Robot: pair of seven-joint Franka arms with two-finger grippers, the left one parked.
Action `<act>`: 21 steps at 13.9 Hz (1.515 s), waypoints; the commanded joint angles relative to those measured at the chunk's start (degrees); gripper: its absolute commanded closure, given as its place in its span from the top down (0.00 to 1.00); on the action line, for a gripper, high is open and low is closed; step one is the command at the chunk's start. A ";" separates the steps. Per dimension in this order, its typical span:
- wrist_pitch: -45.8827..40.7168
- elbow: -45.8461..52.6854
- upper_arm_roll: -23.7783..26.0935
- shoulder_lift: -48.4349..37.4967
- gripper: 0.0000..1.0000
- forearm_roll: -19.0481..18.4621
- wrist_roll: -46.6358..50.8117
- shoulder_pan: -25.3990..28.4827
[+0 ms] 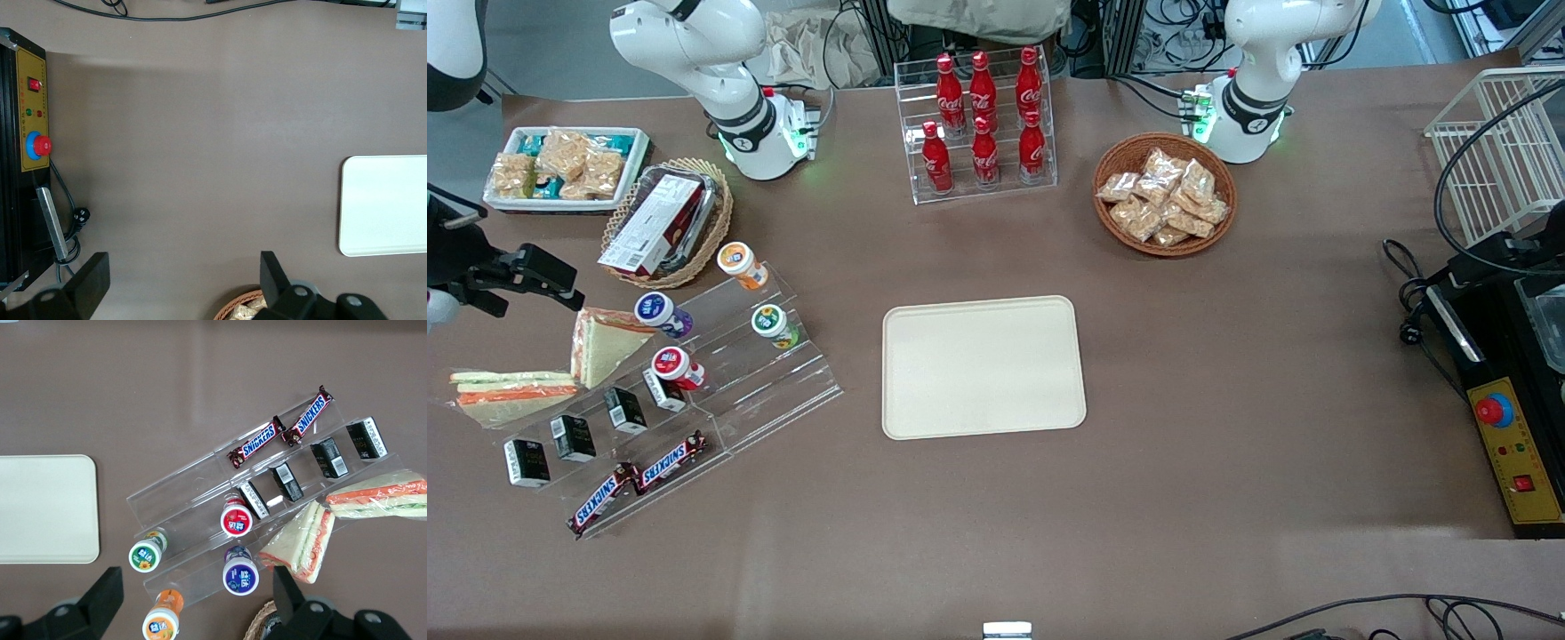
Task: Place green gum on tray
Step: 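Move the right gripper down over the green-labelled gum bottle in the rack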
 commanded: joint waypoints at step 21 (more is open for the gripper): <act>28.51 -34.35 1.34 -1.86 1.00 0.44 3.72 10.68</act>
